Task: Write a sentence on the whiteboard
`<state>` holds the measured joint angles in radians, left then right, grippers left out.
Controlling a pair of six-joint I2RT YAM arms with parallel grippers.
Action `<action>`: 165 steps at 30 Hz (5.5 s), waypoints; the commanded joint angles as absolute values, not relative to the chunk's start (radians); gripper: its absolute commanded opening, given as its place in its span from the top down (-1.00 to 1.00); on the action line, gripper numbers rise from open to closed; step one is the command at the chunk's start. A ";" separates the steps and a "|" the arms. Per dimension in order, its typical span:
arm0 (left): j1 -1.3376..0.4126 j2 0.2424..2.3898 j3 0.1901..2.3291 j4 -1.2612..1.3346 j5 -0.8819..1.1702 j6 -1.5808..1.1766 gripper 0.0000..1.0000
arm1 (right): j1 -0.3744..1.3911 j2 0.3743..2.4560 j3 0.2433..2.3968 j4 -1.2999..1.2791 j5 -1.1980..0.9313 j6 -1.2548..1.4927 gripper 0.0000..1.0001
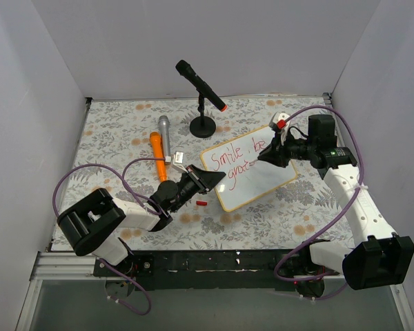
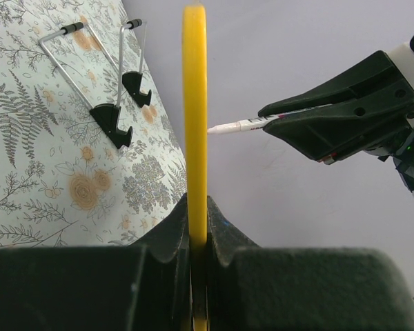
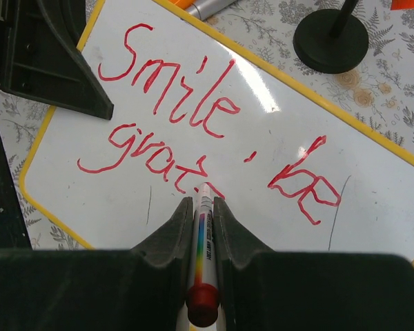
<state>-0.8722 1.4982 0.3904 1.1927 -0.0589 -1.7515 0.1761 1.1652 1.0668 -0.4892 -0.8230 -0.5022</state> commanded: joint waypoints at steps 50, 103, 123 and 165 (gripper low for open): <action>-0.848 1.351 0.305 1.686 0.043 -1.766 1.00 | 0.127 0.991 1.111 -0.589 -0.917 -0.575 0.97; -0.847 1.428 0.387 1.723 0.029 -1.795 1.00 | 0.135 1.071 1.043 -0.594 -0.807 -0.587 0.97; -0.839 1.436 0.380 1.736 0.031 -1.795 1.00 | 0.137 1.049 1.042 -0.755 -0.897 -0.689 0.97; -0.838 1.442 0.387 1.738 0.041 -1.798 1.00 | 0.137 1.135 1.089 -0.583 -0.839 -0.546 0.97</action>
